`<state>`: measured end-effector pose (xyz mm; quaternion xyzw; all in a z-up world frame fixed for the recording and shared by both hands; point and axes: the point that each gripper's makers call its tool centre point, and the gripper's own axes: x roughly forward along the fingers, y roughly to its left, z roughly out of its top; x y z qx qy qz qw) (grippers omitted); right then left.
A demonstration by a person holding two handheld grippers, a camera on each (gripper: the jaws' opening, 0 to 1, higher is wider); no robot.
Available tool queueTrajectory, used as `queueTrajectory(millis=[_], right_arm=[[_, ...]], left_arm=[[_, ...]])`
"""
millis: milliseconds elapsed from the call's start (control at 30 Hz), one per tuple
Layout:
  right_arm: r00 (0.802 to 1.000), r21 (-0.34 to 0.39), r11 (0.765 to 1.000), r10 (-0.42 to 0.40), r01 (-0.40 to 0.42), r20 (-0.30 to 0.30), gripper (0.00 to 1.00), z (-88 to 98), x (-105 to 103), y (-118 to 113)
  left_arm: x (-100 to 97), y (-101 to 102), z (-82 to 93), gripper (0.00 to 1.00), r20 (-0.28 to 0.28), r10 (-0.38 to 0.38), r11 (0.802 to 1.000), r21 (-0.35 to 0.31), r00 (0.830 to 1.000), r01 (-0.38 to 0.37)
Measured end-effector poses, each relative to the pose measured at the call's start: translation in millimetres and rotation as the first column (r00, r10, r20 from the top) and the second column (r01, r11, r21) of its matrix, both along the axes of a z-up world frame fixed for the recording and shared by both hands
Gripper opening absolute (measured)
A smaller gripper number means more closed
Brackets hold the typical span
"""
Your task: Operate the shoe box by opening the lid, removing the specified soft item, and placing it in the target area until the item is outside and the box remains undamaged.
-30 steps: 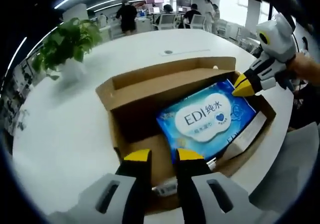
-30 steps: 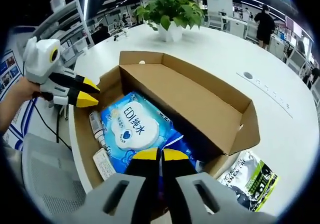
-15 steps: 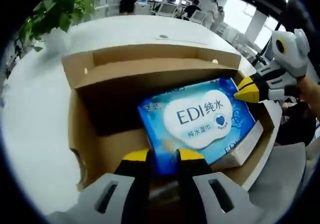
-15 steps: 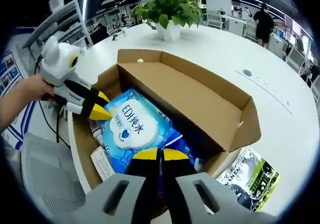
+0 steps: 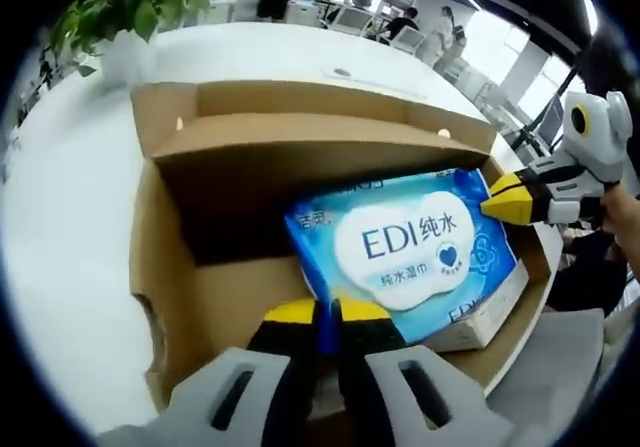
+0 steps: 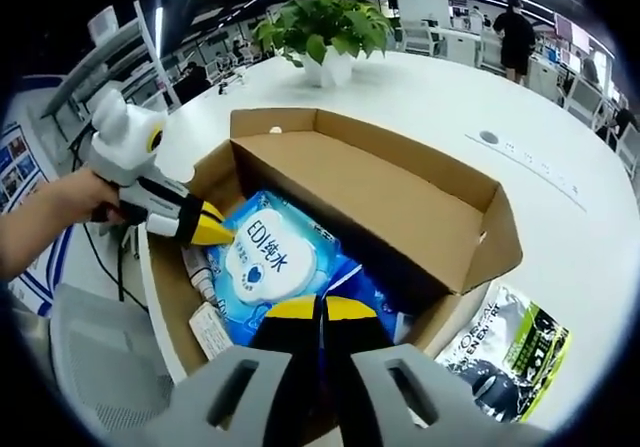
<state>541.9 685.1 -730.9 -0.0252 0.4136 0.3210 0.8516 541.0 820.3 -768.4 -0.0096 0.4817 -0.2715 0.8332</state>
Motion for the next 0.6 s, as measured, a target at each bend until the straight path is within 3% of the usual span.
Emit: queueTrajectory(millis=[300, 600], right_arm=[[1.0, 0.031, 0.999, -0.025, 0.025, -0.01, 0.0, 8.3, -2.9, -2.0], [0.999, 0.07, 0.997, -0.044, 0.044, -0.005, 0.0, 21.9, -4.2, -2.5]], left_arm=[[-5.9, -1.5, 10.7, 0.0, 0.012, 0.003, 1.0, -0.011, 1.0, -0.003], [-2.0, 2.1, 27.1, 0.0, 0.059, 0.015, 1.0, -0.023, 0.998, -0.014]])
